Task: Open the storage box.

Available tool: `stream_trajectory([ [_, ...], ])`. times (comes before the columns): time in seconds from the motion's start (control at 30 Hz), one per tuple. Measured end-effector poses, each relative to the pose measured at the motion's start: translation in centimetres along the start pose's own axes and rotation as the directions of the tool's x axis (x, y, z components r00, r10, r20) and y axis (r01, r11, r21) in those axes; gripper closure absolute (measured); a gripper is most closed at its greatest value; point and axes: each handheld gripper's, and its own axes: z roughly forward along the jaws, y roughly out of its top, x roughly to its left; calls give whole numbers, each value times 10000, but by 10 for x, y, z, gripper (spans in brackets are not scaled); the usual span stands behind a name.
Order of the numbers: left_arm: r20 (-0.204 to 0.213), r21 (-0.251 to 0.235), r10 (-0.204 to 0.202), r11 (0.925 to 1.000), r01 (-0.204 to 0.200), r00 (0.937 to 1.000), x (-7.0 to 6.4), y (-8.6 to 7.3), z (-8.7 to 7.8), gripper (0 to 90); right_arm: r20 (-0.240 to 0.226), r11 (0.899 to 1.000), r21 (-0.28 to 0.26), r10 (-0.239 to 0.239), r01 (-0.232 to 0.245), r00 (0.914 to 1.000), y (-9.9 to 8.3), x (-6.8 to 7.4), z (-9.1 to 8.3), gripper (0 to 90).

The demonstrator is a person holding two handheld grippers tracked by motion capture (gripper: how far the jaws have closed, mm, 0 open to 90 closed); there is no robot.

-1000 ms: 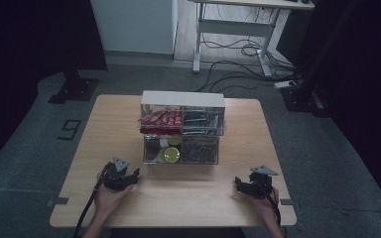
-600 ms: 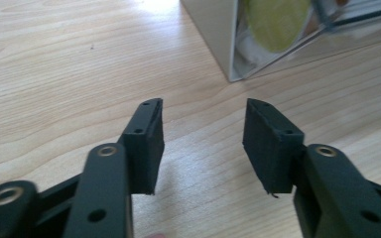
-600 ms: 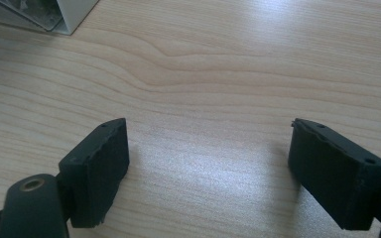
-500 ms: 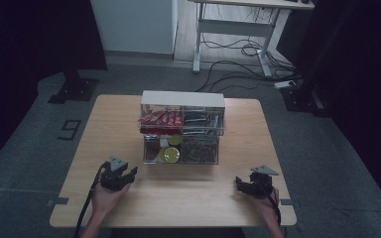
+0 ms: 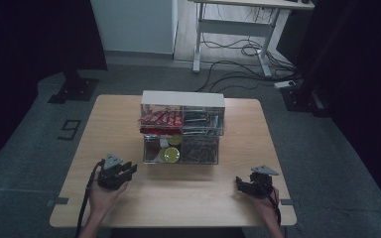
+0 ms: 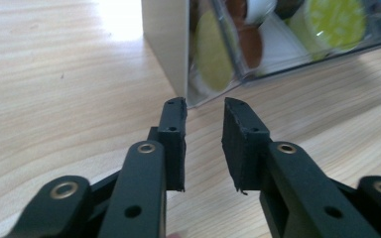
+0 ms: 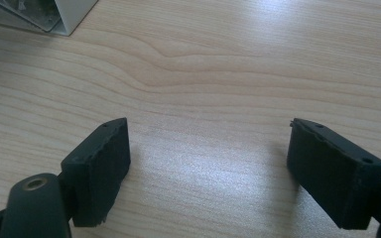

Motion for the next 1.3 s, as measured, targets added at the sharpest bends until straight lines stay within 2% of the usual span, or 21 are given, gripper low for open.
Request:
stream_trajectory([
  [0.23,525,-293,154,9995,-139,9985,-6,9,-10,796,28,10000,-18,17,-17,10000,0,0,0,181],
  [0.5,732,-791,289,9966,-230,9969,-10,17,-22,869,46,10000,-30,32,-32,10000,0,0,0,188],
  [0.57,893,-954,308,9952,-223,9955,-13,21,-27,876,48,10000,-29,37,-36,10000,0,0,0,188],
  [0.8,1020,-1456,447,9889,-296,9938,-20,31,-40,886,53,10000,-35,38,-38,10000,0,0,0,190],
  [1.3,1312,-1526,475,9879,-272,9902,-23,42,-42,900,55,10000,-33,53,-53,10000,0,0,0,190],
])
